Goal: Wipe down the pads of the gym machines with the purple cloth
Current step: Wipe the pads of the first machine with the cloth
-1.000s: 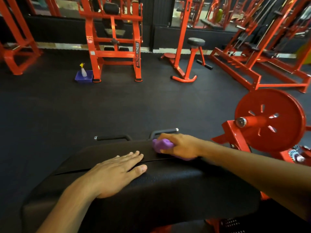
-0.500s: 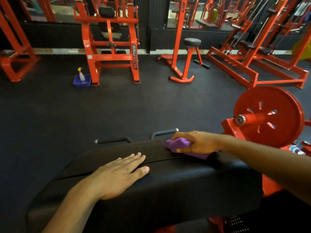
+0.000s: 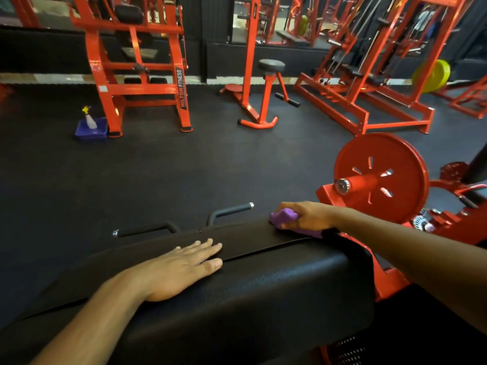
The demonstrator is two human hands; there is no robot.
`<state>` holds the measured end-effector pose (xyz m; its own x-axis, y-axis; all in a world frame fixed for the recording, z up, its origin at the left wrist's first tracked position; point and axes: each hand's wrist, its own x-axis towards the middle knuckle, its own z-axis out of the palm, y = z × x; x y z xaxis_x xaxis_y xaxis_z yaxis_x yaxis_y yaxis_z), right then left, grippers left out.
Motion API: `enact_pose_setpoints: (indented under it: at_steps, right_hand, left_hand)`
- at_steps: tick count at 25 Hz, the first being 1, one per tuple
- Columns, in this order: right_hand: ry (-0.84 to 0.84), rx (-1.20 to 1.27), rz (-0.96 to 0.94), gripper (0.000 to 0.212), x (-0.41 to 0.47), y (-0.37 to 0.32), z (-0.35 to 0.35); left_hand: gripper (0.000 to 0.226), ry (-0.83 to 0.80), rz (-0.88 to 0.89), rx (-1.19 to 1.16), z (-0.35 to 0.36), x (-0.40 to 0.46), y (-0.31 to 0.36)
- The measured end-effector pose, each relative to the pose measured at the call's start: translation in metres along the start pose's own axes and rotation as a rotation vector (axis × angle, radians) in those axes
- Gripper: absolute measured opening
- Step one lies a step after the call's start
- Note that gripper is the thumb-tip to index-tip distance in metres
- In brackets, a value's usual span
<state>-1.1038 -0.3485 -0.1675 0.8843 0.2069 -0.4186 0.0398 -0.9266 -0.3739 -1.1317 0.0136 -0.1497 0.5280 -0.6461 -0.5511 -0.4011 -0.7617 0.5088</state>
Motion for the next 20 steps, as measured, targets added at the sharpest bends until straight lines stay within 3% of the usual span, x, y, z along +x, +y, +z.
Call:
enact_pose_setpoints:
  at_steps: [2, 4, 6, 9, 14, 16, 20]
  right_hand:
    - [-0.01, -0.039, 0.041, 0.023, 0.029, -0.003, 0.009]
    - [0.012, -0.08, 0.033, 0.021, 0.031, -0.003, 0.015]
    - [0.01, -0.057, -0.028, 0.025, 0.002, 0.002, 0.009]
    - [-0.039, -0.016, -0.102, 0.037, -0.027, 0.005, -0.003]
    - [0.021, -0.063, -0.033, 0.029, 0.031, -0.002, 0.014]
    - [-0.034, -0.037, -0.03, 0.031, 0.047, 0.01, 0.006]
    - [-0.057, 0.122, 0.012, 0.036, 0.061, 0.035, -0.004]
  left_hand:
    - [0.11, -0.012, -0.005, 0.02, 0.001, -0.001, -0.006]
    - [0.08, 0.001, -0.013, 0.034, 0.003, -0.001, -0.006]
    - [0.064, 0.012, -0.013, 0.025, 0.006, 0.001, -0.006]
    - [0.064, -0.041, -0.015, 0.027, 0.002, 0.005, -0.014]
    - [0.08, -0.029, 0.01, -0.022, -0.002, 0.0, -0.018]
    - [0.087, 0.031, -0.076, -0.053, -0.001, -0.008, -0.029]
    - [0.066, 0.036, -0.263, -0.005, 0.002, -0.01, -0.051]
